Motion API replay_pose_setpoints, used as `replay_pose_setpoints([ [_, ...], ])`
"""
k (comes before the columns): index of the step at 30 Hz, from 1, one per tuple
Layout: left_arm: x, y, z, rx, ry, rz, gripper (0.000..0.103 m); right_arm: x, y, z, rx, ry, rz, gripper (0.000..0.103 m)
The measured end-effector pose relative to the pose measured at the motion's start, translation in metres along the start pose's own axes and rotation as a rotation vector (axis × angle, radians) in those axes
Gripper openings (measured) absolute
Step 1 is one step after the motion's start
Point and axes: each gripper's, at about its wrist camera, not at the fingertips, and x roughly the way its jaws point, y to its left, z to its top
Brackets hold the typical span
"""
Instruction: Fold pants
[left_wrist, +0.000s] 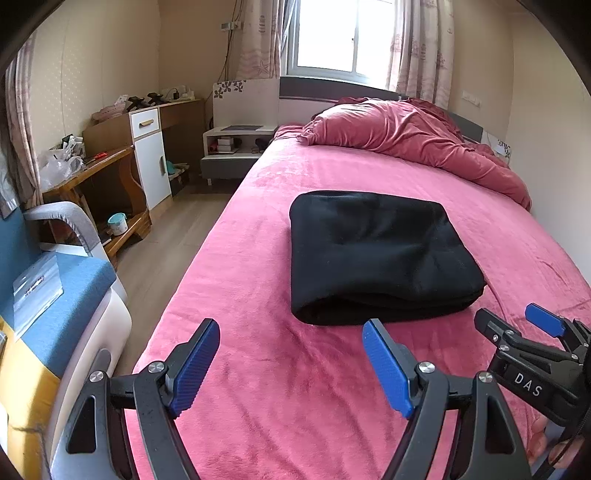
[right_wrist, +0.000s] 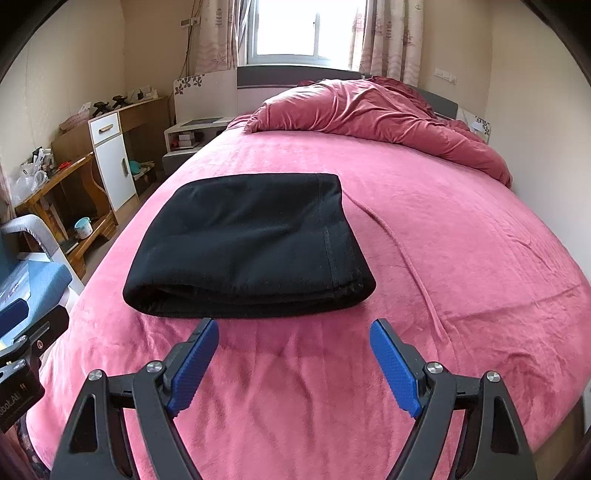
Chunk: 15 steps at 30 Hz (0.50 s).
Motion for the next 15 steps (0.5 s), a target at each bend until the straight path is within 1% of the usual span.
replay_pose_setpoints([
  [15,-0.0002,-0.0011,0.0000,0.008,-0.002,0.004,0.081,-0.0021,-0.0011,-0.0007,0.004,-0.005,-0.003,0.085],
])
